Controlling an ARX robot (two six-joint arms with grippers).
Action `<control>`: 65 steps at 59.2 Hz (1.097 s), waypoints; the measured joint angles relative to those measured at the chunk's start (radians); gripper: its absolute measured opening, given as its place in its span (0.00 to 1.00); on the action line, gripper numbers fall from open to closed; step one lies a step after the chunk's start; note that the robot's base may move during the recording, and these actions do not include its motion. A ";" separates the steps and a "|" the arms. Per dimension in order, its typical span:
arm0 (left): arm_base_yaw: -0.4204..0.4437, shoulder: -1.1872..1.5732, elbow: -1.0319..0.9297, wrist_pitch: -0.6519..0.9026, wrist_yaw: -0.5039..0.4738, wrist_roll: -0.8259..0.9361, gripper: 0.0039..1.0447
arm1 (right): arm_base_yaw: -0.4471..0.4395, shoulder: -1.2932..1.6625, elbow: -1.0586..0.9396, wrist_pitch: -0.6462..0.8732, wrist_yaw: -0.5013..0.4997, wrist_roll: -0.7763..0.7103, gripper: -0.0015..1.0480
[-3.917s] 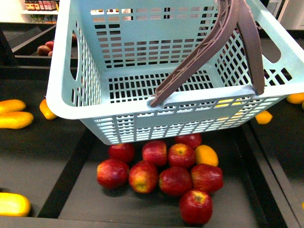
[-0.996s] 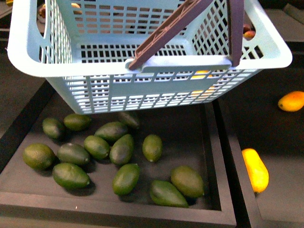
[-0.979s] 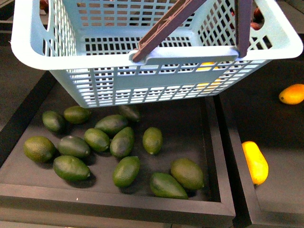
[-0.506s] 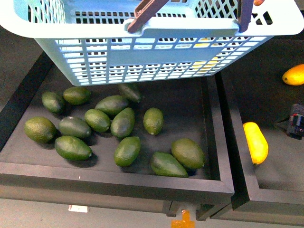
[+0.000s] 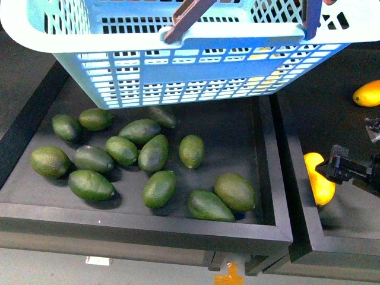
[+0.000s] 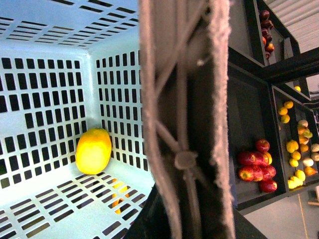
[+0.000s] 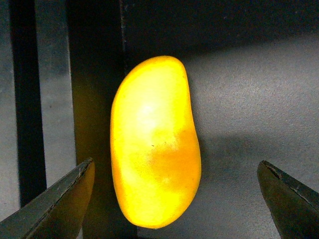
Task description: Pick lemon and mango into basket
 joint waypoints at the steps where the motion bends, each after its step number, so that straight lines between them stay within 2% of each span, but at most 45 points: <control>1: 0.000 0.000 0.000 0.000 0.000 0.000 0.04 | 0.000 0.002 0.002 0.000 0.000 0.001 0.92; 65: 0.000 0.000 0.000 0.000 0.000 0.001 0.04 | 0.024 0.149 0.120 0.004 0.007 0.060 0.92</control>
